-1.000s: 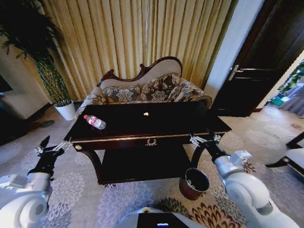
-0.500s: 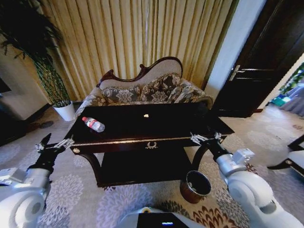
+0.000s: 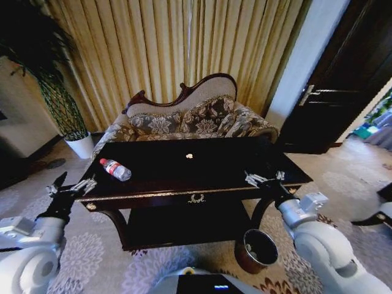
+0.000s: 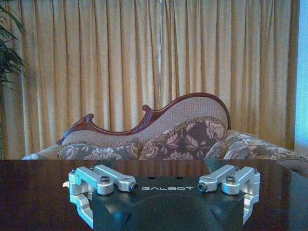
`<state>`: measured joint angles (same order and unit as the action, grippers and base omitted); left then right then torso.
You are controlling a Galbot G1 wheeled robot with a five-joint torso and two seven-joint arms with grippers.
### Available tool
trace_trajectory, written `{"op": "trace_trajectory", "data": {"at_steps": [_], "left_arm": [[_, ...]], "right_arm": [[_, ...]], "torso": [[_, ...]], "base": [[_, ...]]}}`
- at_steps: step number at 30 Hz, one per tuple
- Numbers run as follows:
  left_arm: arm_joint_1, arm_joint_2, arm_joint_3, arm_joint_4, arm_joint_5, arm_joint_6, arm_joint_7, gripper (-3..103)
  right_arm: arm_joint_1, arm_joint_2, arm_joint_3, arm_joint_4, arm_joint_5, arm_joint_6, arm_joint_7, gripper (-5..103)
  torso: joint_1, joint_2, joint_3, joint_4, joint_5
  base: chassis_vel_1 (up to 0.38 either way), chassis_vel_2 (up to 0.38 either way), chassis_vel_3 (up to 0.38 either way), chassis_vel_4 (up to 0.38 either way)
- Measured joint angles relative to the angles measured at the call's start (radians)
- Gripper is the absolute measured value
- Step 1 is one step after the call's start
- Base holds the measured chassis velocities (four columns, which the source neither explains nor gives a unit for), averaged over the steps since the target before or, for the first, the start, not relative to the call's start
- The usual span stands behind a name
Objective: Move to the front of the table and place the trash on the table into the trash bin.
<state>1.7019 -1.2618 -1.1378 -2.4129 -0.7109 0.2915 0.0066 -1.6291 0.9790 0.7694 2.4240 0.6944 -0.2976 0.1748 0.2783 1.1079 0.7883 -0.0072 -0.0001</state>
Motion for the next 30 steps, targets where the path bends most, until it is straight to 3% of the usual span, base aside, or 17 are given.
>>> {"op": "trace_trajectory", "data": {"at_steps": [13,16,22,30], "left_arm": [[0.008,-0.006,-0.007,-0.017,0.0,-0.003,0.001,100],[0.012,-0.01,-0.01,-0.025,0.001,-0.003,0.001,100],[0.038,-0.041,-0.015,-0.059,0.007,-0.003,0.002,100],[0.071,-0.082,-0.023,-0.088,0.023,-0.004,0.002,100]], "right_arm": [[0.006,-0.04,-0.036,0.002,0.033,0.009,0.0,100],[0.033,-0.075,-0.058,-0.009,0.06,-0.012,0.0,100],[0.21,-0.215,-0.158,-0.119,0.164,-0.067,0.001,100],[0.364,-0.313,-0.265,-0.246,0.285,-0.072,-0.024,100]], "torso": [[0.0,0.0,0.0,-0.0001,0.0],[0.0,0.0,0.0,-0.0001,-0.0001],[0.0,0.0,0.0,0.0003,0.0003],[0.0,0.0,0.0,0.0,0.0002]], "base": [[-0.05,0.047,0.055,-0.035],[0.0,0.0,0.0,0.0],[0.0,0.0,0.0,0.0],[0.0,0.0,0.0,0.0]]}}
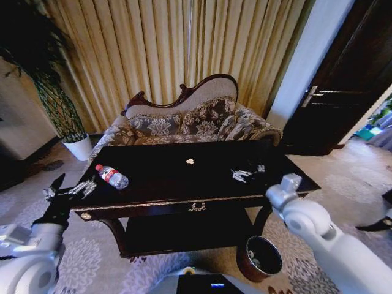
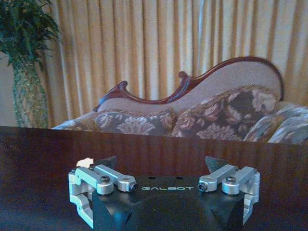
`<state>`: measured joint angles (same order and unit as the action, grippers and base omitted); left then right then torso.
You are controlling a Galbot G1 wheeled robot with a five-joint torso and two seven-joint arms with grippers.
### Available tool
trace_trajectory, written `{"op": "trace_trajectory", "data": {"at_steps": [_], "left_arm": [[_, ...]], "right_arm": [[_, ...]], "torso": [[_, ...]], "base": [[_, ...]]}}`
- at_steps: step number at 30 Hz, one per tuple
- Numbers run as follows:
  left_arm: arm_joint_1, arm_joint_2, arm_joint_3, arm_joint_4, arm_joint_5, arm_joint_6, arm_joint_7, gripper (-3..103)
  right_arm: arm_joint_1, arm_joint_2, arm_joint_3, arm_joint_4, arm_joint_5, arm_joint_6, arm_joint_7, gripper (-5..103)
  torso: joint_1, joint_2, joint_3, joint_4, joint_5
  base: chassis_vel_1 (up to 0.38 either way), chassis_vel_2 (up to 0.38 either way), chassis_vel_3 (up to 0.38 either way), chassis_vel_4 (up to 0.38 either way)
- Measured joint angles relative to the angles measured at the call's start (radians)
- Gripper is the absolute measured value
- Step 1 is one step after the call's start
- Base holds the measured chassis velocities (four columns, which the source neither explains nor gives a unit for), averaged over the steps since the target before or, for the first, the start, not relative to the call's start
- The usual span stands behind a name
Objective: Move to the front of the table and place the trash on the table into the trash bin.
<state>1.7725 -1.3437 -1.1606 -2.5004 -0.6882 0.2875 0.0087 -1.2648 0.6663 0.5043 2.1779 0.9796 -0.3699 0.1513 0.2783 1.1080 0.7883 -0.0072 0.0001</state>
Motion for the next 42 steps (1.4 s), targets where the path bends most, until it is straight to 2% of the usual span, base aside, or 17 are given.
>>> {"op": "trace_trajectory", "data": {"at_steps": [7,10,12,14,15,17,20,23,32,42], "left_arm": [[0.01,-0.025,0.003,-0.001,0.022,0.001,-0.01,100],[0.024,-0.041,-0.01,-0.001,0.028,0.001,-0.015,100],[0.029,-0.046,-0.016,-0.001,0.028,0.001,-0.015,100],[0.038,-0.057,-0.03,-0.001,0.029,0.001,-0.017,100],[0.038,-0.057,-0.03,-0.001,0.029,0.001,-0.017,100],[0.041,-0.062,-0.037,-0.001,0.029,0.001,-0.017,100],[0.041,-0.065,-0.038,-0.001,0.029,0.001,-0.019,100],[0.041,-0.078,-0.035,-0.001,0.03,0.001,-0.021,100],[0.04,-0.092,-0.032,0.0,0.038,0.001,-0.021,100],[0.034,-0.081,-0.026,0.0,0.038,0.011,-0.019,100]], "right_arm": [[0.172,-0.028,-0.143,-0.071,0.045,0.0,-0.01,100],[0.322,-0.028,-0.267,-0.116,0.06,-0.005,-0.01,100],[0.352,-0.027,-0.295,-0.126,0.064,-0.005,-0.011,100],[0.438,-0.02,-0.388,-0.155,0.077,-0.009,-0.011,100],[0.438,-0.02,-0.388,-0.155,0.077,-0.009,-0.011,100],[0.509,-0.001,-0.47,-0.183,0.084,-0.017,-0.011,100],[0.558,0.019,-0.52,-0.206,0.084,-0.019,-0.01,100],[0.673,0.067,-0.621,-0.258,0.081,-0.032,0.023,100],[0.813,0.144,-0.741,-0.373,0.06,-0.072,0.061,100],[0.842,0.201,-0.807,-0.412,0.047,-0.132,0.081,100]], "torso": [[0.0,0.0,0.0,0.0,-0.0002],[0.0,0.0,0.0,0.0004,-0.0004],[0.0,0.0,0.0,0.0004,-0.0002],[0.0,0.0,0.0,0.0,-0.0004],[0.0,0.0,0.0,0.0,-0.0004],[0.0,0.0,0.0,0.0,-0.0002],[0.0,0.0,0.0,0.0,-0.0002],[0.0,0.0,0.0,0.0001,-0.0005],[0.0,0.0,0.0,0.0001,-0.0003],[0.0,0.0,0.0,0.0,-0.0003]], "base": [[0.0,0.0,0.0,0.0],[0.0,0.0,0.0,0.0],[0.0,0.0,0.0,0.0],[0.0,0.0,0.0,0.0],[0.0,0.0,0.0,0.0],[0.0,0.0,0.0,0.0],[0.0,0.0,0.0,0.0],[0.0,0.0,0.0,0.0],[0.0,0.0,0.0,0.0],[0.0,0.0,0.0,0.0]]}}
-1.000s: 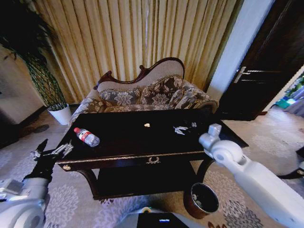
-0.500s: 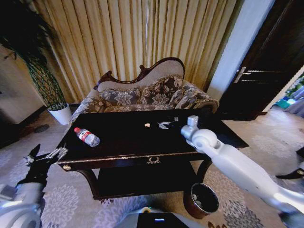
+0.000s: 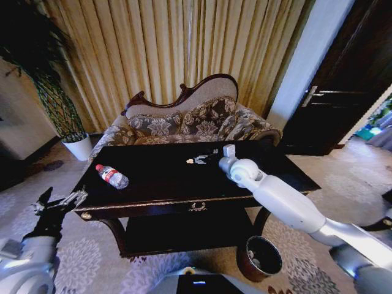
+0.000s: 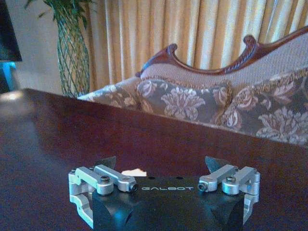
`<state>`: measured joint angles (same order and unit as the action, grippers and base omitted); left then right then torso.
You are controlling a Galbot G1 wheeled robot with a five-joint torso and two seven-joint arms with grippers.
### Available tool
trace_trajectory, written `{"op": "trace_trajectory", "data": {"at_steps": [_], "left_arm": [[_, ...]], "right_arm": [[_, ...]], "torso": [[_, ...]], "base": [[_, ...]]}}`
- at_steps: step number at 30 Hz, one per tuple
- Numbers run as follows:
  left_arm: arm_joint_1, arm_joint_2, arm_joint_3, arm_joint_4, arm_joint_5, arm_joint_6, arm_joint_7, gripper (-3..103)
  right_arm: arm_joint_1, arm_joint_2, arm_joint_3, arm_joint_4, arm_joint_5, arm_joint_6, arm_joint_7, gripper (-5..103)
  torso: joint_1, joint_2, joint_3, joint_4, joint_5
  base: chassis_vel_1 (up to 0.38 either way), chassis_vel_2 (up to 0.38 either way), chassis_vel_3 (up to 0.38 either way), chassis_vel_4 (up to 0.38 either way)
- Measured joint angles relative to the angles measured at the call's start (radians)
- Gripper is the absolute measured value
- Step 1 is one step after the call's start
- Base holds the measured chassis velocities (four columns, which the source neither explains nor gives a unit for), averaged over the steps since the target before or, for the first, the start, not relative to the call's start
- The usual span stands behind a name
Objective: Move to the front of the table and place the trash on the table into the trash bin.
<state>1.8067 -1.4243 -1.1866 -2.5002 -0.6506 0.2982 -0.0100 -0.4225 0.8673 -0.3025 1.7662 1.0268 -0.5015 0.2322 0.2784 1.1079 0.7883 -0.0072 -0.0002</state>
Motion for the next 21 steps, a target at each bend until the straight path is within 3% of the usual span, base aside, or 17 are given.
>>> {"op": "trace_trajectory", "data": {"at_steps": [21], "left_arm": [[0.002,0.02,0.011,0.0,0.003,0.001,0.017,100]], "right_arm": [[-0.005,0.073,-0.027,-0.031,0.03,-0.067,0.115,100]], "torso": [[0.0,0.0,0.0,0.0001,0.0]], "base": [[0.0,0.0,0.0,0.0]]}}
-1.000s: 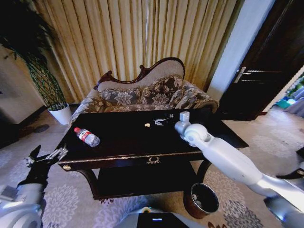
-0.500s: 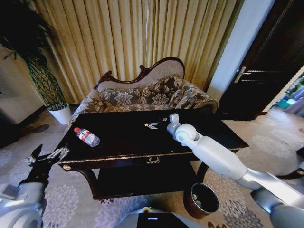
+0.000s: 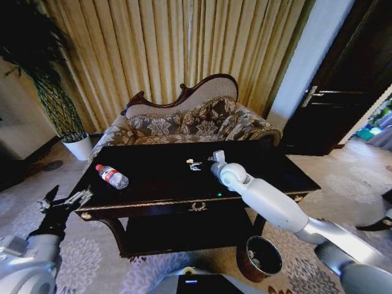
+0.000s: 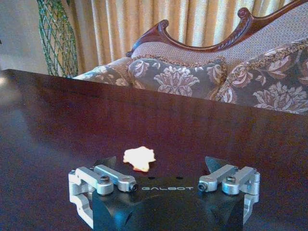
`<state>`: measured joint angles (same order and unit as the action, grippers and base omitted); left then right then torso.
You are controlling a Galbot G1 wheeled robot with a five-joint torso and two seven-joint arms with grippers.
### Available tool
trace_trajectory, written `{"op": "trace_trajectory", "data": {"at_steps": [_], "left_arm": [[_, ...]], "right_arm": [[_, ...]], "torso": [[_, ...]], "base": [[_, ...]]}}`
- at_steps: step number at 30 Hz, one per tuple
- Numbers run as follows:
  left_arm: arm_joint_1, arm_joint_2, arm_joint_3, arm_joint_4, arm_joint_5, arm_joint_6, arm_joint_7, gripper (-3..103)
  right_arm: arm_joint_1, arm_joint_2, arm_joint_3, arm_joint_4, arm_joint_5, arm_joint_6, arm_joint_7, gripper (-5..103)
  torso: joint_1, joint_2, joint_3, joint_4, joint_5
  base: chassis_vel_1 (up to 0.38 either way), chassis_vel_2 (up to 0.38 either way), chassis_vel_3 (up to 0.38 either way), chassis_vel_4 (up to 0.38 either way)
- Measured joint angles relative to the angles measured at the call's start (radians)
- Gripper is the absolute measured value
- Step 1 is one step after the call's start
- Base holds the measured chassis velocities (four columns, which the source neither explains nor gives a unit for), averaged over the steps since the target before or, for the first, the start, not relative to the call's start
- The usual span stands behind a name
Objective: Move to the front of the table and place the trash on the table into the trash bin.
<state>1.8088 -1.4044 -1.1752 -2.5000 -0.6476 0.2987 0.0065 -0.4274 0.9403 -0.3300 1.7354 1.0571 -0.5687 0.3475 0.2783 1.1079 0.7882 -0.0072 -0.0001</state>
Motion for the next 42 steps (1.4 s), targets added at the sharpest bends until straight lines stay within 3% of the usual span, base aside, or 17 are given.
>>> {"op": "trace_trajectory", "data": {"at_steps": [18,42], "left_arm": [[-0.008,-0.016,0.001,0.0,-0.001,0.001,-0.001,100],[-0.01,-0.026,-0.004,0.0,-0.005,0.004,0.007,100]], "right_arm": [[0.061,0.037,-0.039,-0.004,0.07,-0.082,0.091,100],[0.093,0.044,-0.058,-0.025,0.139,-0.096,0.094,100]], "torso": [[0.0,0.0,0.0,0.0,0.0],[0.0,0.0,0.0,0.0,0.0001]], "base": [[0.0,0.0,0.0,0.0],[0.0,0.0,0.0,0.0]]}}
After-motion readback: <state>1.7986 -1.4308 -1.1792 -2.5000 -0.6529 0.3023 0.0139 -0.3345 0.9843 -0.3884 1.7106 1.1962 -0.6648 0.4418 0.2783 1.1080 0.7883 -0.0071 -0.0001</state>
